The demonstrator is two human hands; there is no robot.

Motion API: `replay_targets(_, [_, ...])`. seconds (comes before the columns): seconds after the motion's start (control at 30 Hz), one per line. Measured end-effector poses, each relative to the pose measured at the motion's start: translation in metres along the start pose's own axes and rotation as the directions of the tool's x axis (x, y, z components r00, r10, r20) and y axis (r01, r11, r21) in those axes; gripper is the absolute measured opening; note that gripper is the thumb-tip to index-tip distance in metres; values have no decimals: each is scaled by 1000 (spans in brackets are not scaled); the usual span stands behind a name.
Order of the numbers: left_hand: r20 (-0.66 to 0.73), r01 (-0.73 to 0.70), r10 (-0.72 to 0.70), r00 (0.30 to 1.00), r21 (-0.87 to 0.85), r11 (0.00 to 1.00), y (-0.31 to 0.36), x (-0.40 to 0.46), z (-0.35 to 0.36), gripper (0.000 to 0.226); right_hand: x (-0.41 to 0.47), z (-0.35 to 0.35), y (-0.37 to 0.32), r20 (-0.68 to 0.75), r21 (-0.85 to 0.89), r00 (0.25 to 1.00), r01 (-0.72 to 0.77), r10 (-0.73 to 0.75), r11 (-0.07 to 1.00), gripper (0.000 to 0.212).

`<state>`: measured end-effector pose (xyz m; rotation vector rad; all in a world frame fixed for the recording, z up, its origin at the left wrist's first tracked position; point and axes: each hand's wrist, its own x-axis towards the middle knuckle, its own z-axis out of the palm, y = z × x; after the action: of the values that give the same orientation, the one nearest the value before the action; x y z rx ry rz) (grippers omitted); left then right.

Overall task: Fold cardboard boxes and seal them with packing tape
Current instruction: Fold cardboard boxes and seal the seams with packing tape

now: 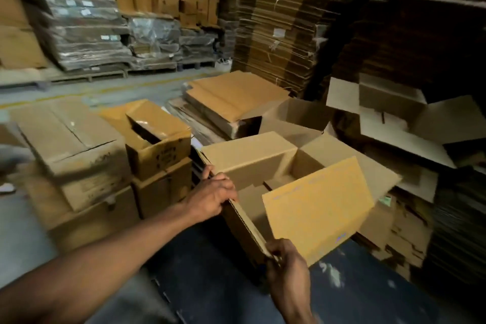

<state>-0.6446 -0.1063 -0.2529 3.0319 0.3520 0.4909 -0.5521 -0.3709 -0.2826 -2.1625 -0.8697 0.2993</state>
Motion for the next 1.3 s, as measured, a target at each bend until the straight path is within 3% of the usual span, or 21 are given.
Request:
replay_targets(0.13, [52, 113, -112, 992, -29, 993, 2, -22, -14, 55, -38, 17, -13, 127, 77, 981, 136, -145, 988, 21])
replay_targets(0.27, [186, 273, -220, 958, -346, 897, -26, -34, -36, 51, -28, 0, -35, 345, 77, 912, 209, -223, 975, 19])
replay_targets(0.4, [189, 275, -210, 959, -455, 847, -49, -41, -33, 55, 32, -32, -34, 122, -80, 961, 257, -247, 963, 12])
replay_targets(0.47, [157, 293, -248, 956, -519, 803, -57, -36, -32, 59, 67, -39, -33, 107, -236, 972, 230, -210, 944, 20])
replay_targets(0.57, [155, 394, -394, 906, -646, 653, -70, -21, -27, 59, 115, -45, -34, 217, -487, 965, 238, -147, 841, 47])
replay_targets(0.67, [282, 472, -463, 840, -801, 369, -78, -6, -23, 44, 152, -51, -39, 369, -437, 929, 208, -36, 875, 74])
replay_targets(0.73, [324, 456, -404, 856, -841, 293, -77, 5, -26, 34, 163, -49, -44, 489, -442, 870, 188, 59, 877, 67])
replay_targets(0.8, [325, 468, -392, 861, -807, 360, -85, 28, -21, 30, 164, -51, -51, 551, -472, 823, 169, 140, 865, 57])
replay_targets(0.87, [297, 450, -365, 882, -762, 466, -92, 59, -13, 40, 151, -63, -64, 609, -454, 762, 108, 220, 884, 48])
replay_targets(0.93, [281, 425, -335, 899, -744, 515, -93, 92, -5, 44, 127, -76, -74, 709, -362, 632, -56, 313, 931, 39])
replay_targets(1.0, [268, 391, -290, 919, -723, 569, -84, 124, 0, 45, 102, -84, -75, 771, -260, 535, -234, 347, 937, 47])
replay_targets(1.17, [224, 338, -257, 940, -708, 621, -67, 170, 17, 48, 73, -86, -30, 659, -312, 599, -334, 456, 890, 66])
replay_targets(1.3, [233, 337, -263, 936, -802, 493, -78, 183, 29, 54, 82, -83, -21, 649, -336, 587, -349, 483, 875, 62])
